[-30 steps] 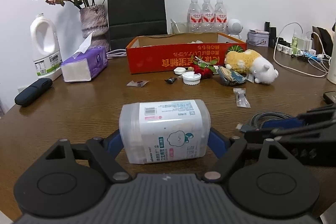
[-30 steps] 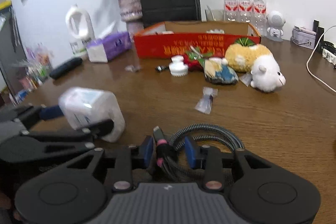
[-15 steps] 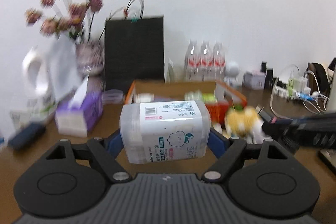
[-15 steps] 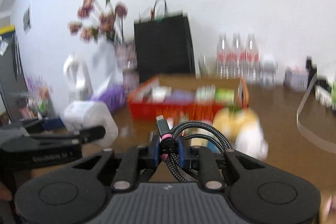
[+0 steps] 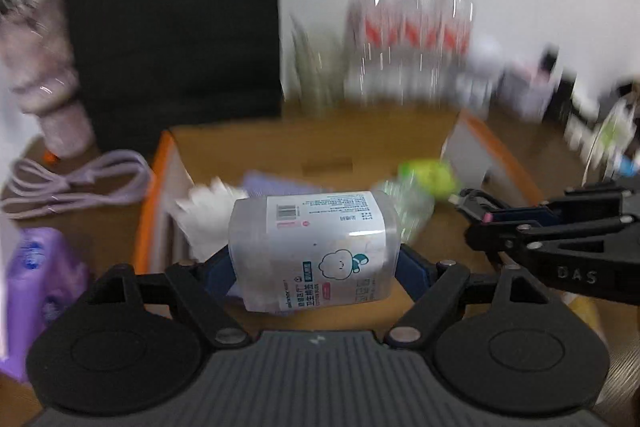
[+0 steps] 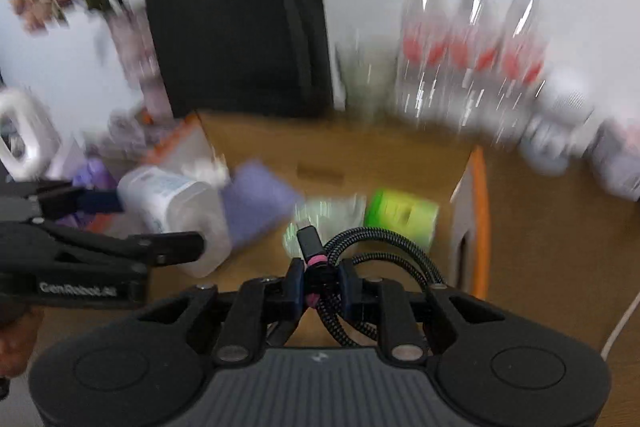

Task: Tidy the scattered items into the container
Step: 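Carry the tub and cable into the box and release both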

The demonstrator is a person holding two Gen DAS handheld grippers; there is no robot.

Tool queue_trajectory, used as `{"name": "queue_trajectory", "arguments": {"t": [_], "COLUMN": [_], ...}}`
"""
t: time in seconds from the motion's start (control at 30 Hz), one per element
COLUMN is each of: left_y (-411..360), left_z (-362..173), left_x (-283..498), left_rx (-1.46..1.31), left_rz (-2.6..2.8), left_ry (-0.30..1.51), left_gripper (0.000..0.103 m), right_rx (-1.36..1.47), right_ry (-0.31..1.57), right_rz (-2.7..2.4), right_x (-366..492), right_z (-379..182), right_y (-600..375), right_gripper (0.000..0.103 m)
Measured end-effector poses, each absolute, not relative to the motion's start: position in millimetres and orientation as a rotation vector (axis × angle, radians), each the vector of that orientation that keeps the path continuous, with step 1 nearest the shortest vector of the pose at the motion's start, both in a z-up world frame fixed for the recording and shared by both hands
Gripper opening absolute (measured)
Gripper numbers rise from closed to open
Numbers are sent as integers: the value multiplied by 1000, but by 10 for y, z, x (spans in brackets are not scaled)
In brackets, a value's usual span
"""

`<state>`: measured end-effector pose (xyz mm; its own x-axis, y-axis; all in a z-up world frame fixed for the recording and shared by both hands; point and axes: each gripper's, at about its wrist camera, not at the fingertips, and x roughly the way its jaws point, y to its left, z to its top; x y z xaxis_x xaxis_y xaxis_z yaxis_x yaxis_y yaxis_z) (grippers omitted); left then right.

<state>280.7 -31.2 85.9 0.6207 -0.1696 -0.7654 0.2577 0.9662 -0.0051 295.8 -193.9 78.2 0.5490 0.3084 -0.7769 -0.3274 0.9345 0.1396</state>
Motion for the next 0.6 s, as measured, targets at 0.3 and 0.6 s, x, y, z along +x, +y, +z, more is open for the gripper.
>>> {"name": "queue_trajectory", "arguments": {"t": [0.3, 0.6], "left_y": [-548, -591], "left_z": [521, 471], "left_x": [3256, 3205], "left_rx": [223, 167], "left_rz": [-299, -303], "left_ry": [1140, 1263], "left_gripper": [84, 86], "right_rx": [-11, 194], "right_ry": [1113, 1047], "right_rz": [332, 339], "right_x": [3380, 3268], "right_z": [336, 870], "right_y": [-1893, -2358], "right_gripper": [21, 54]}}
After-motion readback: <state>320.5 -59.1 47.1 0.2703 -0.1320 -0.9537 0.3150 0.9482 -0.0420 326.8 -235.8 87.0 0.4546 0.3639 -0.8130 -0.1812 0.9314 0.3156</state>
